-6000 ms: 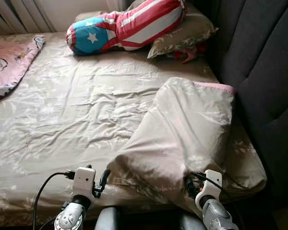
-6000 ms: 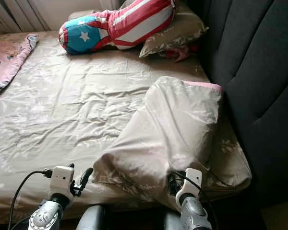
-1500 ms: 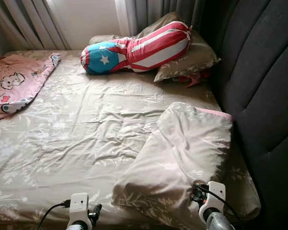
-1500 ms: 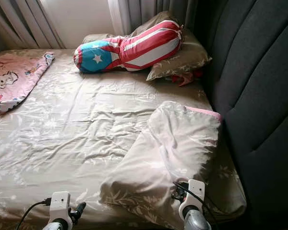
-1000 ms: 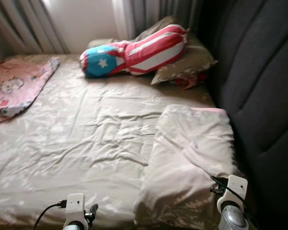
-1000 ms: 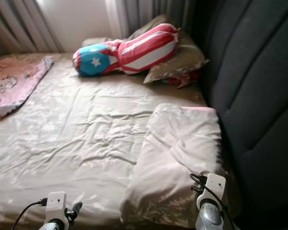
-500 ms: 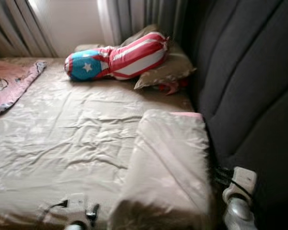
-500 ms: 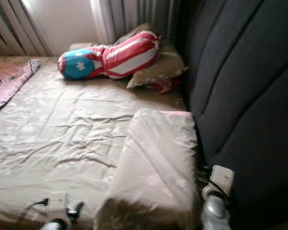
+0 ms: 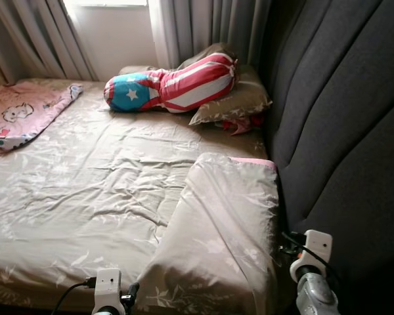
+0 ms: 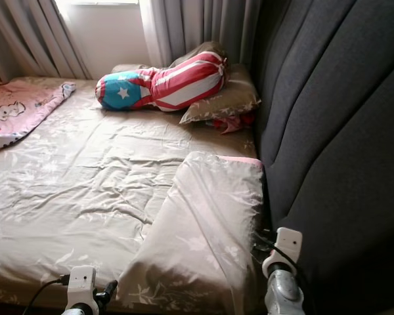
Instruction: Clean up the room
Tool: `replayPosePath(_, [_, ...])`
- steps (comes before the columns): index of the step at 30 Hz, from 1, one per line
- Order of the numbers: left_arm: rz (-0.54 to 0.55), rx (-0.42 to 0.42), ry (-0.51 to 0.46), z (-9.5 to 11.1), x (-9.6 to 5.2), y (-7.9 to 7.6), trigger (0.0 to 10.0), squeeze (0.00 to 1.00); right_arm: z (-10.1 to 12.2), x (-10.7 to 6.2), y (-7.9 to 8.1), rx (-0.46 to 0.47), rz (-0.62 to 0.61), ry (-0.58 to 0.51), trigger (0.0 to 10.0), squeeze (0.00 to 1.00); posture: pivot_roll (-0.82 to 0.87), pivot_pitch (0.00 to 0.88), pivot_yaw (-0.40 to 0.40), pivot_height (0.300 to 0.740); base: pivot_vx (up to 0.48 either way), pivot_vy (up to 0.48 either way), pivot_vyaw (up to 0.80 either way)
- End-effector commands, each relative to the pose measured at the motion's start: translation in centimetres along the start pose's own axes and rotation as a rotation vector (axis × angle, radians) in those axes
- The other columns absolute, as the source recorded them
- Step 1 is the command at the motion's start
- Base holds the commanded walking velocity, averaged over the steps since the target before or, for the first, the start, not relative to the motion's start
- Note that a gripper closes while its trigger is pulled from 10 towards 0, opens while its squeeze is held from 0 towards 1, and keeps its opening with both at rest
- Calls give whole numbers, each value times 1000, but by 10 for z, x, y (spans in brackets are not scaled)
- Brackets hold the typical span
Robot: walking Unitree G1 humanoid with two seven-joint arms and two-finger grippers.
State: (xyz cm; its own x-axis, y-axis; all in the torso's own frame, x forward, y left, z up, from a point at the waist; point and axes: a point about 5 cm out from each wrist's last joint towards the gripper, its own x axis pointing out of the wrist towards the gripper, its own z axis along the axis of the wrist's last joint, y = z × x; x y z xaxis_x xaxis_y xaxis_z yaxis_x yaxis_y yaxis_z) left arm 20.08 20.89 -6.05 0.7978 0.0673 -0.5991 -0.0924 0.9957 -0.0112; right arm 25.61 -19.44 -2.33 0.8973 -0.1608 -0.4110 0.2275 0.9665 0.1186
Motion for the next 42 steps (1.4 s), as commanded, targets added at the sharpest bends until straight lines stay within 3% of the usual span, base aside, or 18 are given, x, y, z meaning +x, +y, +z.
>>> replayPosePath(1, [-4,1,9,-2,0,0,10000,0,3,1,0,8,7,-12,10000,0,-13,41,-35,740,0,0,0])
replayPosePath(18, [-13,-12,34,-6,-1,-2,10000,0,-9,-4,13,17,65,31,10000,0,-11,43,-35,740,0,-24,0])
replayPosePath(42, [-20,-1,54,-9,-2,-4,10000,0,-20,-7,16,20,76,97,10000,0,-8,16,-30,740,0,480,0])
